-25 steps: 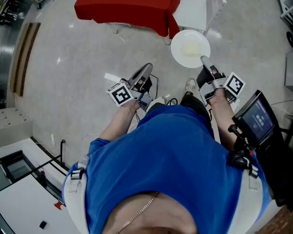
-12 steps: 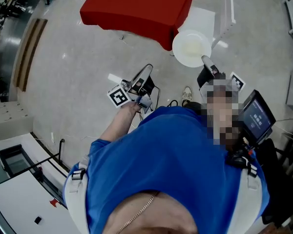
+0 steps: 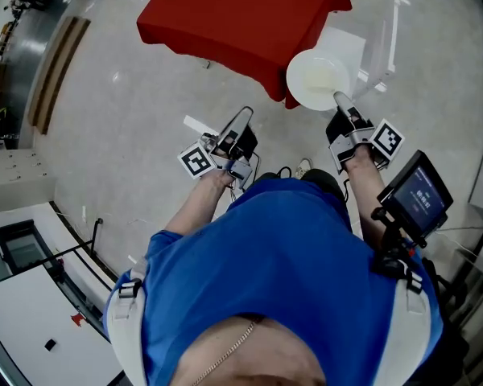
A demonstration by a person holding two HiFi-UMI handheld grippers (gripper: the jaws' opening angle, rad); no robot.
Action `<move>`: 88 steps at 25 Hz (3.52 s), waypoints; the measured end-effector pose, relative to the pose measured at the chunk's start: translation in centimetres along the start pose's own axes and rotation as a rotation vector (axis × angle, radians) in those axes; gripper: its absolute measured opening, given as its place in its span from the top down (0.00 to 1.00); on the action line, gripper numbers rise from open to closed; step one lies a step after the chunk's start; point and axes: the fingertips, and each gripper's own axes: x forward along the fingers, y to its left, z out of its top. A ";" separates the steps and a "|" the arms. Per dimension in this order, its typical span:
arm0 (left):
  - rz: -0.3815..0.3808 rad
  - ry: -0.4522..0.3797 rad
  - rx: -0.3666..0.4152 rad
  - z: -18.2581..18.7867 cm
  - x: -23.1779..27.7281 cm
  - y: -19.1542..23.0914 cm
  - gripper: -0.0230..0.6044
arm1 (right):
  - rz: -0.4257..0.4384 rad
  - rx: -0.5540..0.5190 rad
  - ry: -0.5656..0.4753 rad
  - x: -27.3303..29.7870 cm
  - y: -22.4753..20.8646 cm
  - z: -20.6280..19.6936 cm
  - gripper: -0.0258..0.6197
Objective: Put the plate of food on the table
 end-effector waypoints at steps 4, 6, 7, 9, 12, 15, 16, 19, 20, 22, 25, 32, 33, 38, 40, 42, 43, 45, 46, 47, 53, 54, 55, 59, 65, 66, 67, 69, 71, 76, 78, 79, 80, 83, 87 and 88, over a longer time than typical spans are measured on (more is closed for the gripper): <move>0.044 -0.006 0.022 0.0 -0.7 0.1 0.95 | -0.014 0.001 0.016 0.4 -0.2 -0.4 0.94; 0.084 -0.013 0.026 0.0 -1.1 0.5 0.95 | -0.018 0.003 0.020 0.6 -0.3 -0.5 0.94; 0.104 -0.015 0.028 0.0 -1.2 0.8 0.95 | -0.019 0.005 0.021 0.6 -0.4 -0.5 0.94; 0.139 -0.014 0.035 0.1 -1.4 1.3 0.95 | -0.027 0.006 0.021 0.6 -0.7 -0.5 0.94; 0.170 -0.011 0.044 0.5 -1.5 1.5 0.95 | -0.035 0.008 0.016 0.7 -0.9 -0.4 0.94; 0.190 -0.006 0.029 0.6 -1.4 2.1 0.95 | -0.045 0.013 0.004 0.5 -1.2 -0.4 0.94; 0.192 0.001 0.020 0.6 -1.3 2.4 0.95 | -0.054 0.015 -0.003 0.4 -1.5 -0.4 0.94; 0.183 0.027 -0.010 0.4 -0.4 3.3 0.95 | -0.083 0.016 -0.035 -0.1 -2.3 0.2 0.94; 0.179 0.034 -0.018 0.4 -0.1 3.4 0.95 | -0.086 0.017 -0.047 -0.2 -2.4 0.5 0.94; 0.164 0.048 -0.012 0.6 0.6 3.3 0.95 | -0.084 0.016 -0.066 -0.2 -2.5 1.0 0.94; 0.151 0.068 0.002 1.2 1.8 3.2 0.95 | -0.076 0.016 -0.086 -0.1 -1.9 1.9 0.94; 0.138 0.140 -0.012 0.1 4.2 4.4 0.95 | -0.108 0.014 -0.199 -2.2 -3.6 5.2 0.94; 0.133 0.149 -0.011 0.0 4.5 4.4 0.95 | -0.112 0.013 -0.214 -2.6 -3.9 5.7 0.94; 0.122 0.181 -0.010 0.2 5.7 4.0 0.95 | -0.119 0.012 -0.268 -3.1 -3.5 7.6 0.94; 0.127 0.185 -0.019 -0.1 5.7 4.3 0.95 | -0.124 0.010 -0.280 -3.5 -3.9 8.0 0.94; 0.131 0.190 -0.021 -0.6 5.7 4.6 0.95 | -0.135 0.010 -0.287 -4.0 -4.5 8.2 0.94; 0.130 0.193 -0.023 -0.8 5.7 4.6 0.95 | -0.141 0.012 -0.292 -4.2 -4.7 8.3 0.94; 0.127 0.200 -0.026 -1.0 5.9 4.6 0.95 | -0.154 0.012 -0.301 -4.5 -4.9 8.6 0.94; 0.126 0.204 -0.026 -1.1 6.0 4.6 0.95 | -0.159 0.011 -0.305 -4.6 -5.1 8.7 0.94; 0.127 0.208 -0.026 -1.1 6.1 4.6 0.95 | -0.162 0.011 -0.309 -4.7 -5.1 8.9 0.94; 0.144 0.249 -0.018 -1.2 6.3 4.8 0.95 | -0.189 0.017 -0.322 -5.4 -6.1 8.8 0.94; 0.144 0.256 -0.016 -1.3 6.4 4.9 0.95 | -0.194 0.021 -0.322 -5.4 -6.3 8.8 0.94; 0.145 0.263 -0.016 -1.4 6.5 4.9 0.95 | -0.198 0.023 -0.321 -5.5 -6.6 8.7 0.94; 0.151 0.285 -0.030 -1.9 6.9 4.7 0.95 | -0.211 0.026 -0.319 -5.6 -7.1 8.6 0.94; 0.173 0.315 -0.045 -2.5 6.9 4.7 0.95 | -0.238 0.048 -0.317 -5.9 -7.8 8.2 0.94; 0.179 0.318 -0.048 -2.6 6.8 4.7 0.95 | -0.244 0.051 -0.318 -6.0 -7.9 8.2 0.94; 0.183 0.321 -0.051 -2.7 6.8 4.6 0.95 | -0.249 0.053 -0.317 -6.1 -8.0 8.2 0.94; 0.189 0.327 -0.056 -2.7 6.7 4.4 0.95 | -0.261 0.058 -0.317 -6.2 -7.8 8.0 0.94; 0.195 0.332 -0.060 -2.7 6.6 4.1 0.95 | -0.272 0.063 -0.313 -6.2 -7.7 7.9 0.94; 0.213 0.337 -0.067 -2.8 6.3 3.6 0.95 | -0.295 0.067 -0.299 -6.2 -7.7 7.6 0.94; 0.224 0.340 -0.073 -2.9 6.1 3.6 0.95 | -0.300 0.070 -0.295 -6.2 -7.8 7.5 0.94; 0.228 0.341 -0.075 -2.9 6.0 3.6 0.95 | -0.304 0.071 -0.294 -6.2 -7.9 7.5 0.94; 0.232 0.343 -0.078 -3.0 5.9 3.6 0.95 | -0.308 0.072 -0.293 -6.3 -8.0 7.4 0.94; 0.237 0.348 -0.081 -3.1 5.9 3.7 0.95 | -0.316 0.072 -0.291 -6.4 -8.1 7.5 0.94; 0.232 0.350 -0.081 -3.1 6.0 3.8 0.95 | -0.336 0.066 -0.284 -6.5 -8.5 7.1 0.94; 0.231 0.351 -0.081 -3.1 6.1 3.8 0.95 | -0.342 0.064 -0.283 -6.6 -8.6 7.1 0.94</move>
